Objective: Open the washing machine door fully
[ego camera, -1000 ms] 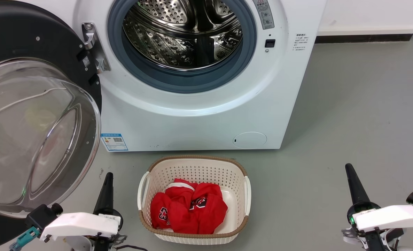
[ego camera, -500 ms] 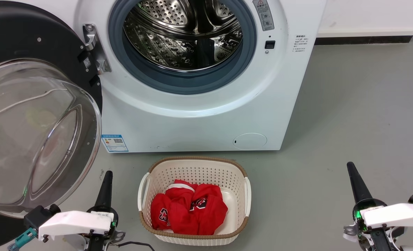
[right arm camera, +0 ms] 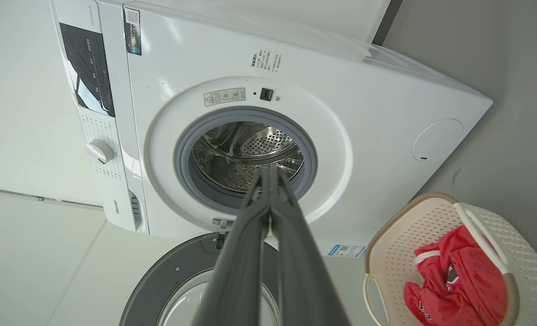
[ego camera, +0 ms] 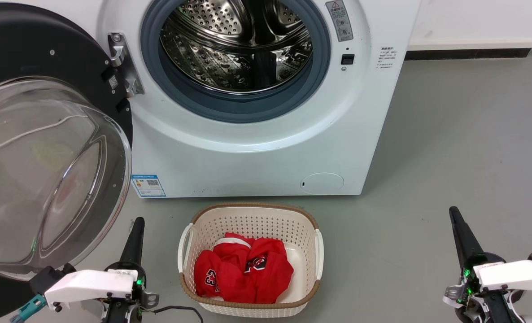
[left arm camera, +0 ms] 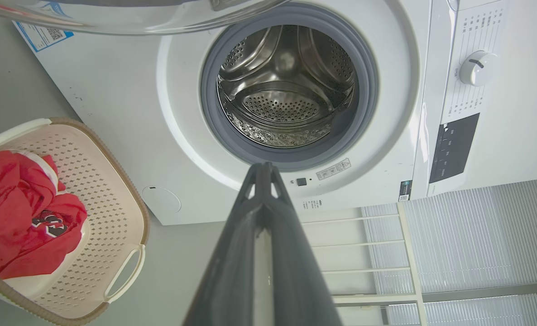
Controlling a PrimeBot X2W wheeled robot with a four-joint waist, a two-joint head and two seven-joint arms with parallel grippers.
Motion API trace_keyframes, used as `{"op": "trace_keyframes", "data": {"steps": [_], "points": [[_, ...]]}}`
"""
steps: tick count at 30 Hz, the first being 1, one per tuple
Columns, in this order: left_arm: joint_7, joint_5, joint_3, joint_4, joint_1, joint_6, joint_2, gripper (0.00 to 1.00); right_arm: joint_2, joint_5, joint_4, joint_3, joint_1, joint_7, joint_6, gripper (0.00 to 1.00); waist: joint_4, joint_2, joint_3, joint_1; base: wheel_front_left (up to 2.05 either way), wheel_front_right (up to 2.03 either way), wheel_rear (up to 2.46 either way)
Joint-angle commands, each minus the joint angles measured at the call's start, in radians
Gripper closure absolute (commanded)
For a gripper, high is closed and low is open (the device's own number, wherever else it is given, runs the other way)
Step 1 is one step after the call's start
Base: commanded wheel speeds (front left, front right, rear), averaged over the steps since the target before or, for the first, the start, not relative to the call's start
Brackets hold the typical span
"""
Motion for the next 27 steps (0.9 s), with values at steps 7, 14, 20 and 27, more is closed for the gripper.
{"op": "trace_keyframes", "data": {"steps": [7,14,20,27], "points": [[0.017,-0.071,0.010,0.006,-0.022,-0.008,0.001,1.00,-0.002,0.070,0.004,-0.009,-0.023,0.017,0.000,1.00,0.000,0.0000,-0.003,0.0000,0.00,0.00,0.00],[0.032,-0.125,0.016,0.012,-0.027,-0.011,0.001,1.00,0.000,0.123,0.011,-0.016,-0.028,0.028,0.000,1.00,0.001,0.0000,-0.006,0.0000,0.00,0.00,0.00],[0.044,-0.170,0.021,0.018,-0.030,-0.013,0.001,1.00,0.001,0.168,0.016,-0.022,-0.032,0.039,0.000,1.00,0.001,0.0000,-0.008,0.0000,0.00,0.00,0.00],[0.056,-0.221,0.026,0.024,-0.032,-0.017,0.001,1.00,0.003,0.215,0.022,-0.028,-0.033,0.052,0.000,1.00,0.001,0.0000,-0.011,0.0000,0.00,0.00,0.00]]}}
